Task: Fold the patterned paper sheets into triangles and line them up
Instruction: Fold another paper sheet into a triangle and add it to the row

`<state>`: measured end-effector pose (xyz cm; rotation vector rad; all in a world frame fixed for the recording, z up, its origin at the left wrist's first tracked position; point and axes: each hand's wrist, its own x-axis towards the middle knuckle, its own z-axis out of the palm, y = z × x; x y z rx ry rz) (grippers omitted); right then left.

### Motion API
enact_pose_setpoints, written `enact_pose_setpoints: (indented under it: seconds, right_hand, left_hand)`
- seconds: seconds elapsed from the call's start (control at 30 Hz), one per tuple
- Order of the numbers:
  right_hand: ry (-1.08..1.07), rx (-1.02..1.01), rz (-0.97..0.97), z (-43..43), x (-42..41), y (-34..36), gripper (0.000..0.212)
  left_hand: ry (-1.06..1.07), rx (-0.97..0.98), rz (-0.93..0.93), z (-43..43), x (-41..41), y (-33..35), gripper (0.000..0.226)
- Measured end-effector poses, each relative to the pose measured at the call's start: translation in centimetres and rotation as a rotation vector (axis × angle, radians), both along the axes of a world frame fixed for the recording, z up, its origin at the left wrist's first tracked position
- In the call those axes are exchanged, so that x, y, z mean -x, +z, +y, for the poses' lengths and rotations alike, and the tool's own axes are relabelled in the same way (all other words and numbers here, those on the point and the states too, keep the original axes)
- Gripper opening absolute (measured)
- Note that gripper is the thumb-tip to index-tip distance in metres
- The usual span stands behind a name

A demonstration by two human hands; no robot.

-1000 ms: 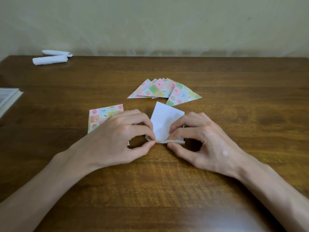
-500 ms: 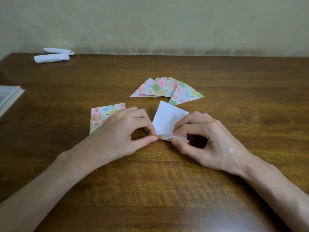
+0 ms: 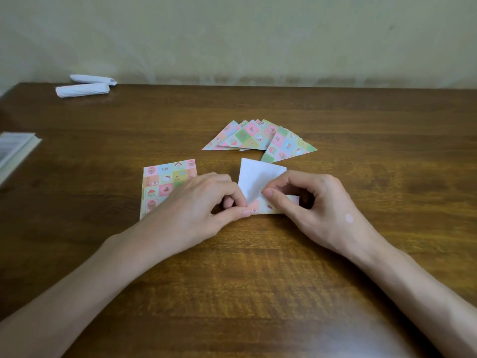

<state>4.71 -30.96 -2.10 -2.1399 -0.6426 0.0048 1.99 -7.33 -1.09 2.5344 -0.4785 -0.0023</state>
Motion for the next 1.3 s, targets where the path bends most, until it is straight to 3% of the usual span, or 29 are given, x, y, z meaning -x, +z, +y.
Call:
enact_pose_setpoints:
  seconds: [0.27, 0.57, 1.07, 1.3]
  right_hand:
    - [-0.11, 0.188, -0.046, 0.8, -0.8, -0.3, 0.016]
    - [-0.139, 0.251, -0.098, 1.3, -0.7, -0.4, 0.014]
    - [-0.068, 0.067, -0.002, 0.2, -1.0, 0.1, 0.009]
    - [-0.071, 0.094, -0.055, 0.1, -0.9, 0.0, 0.006]
  left_hand:
    - [0.004, -0.037, 0.01, -0.1, 0.5, 0.3, 0.024]
    - [0.118, -0.049, -0.079, -0.8, 0.5, -0.2, 0.033]
    - [0.168, -0.093, -0.049, -1.5, 0.3, 0.2, 0.034]
    - [0.194, -0.123, -0.057, -1.7, 0.4, 0.2, 0.033]
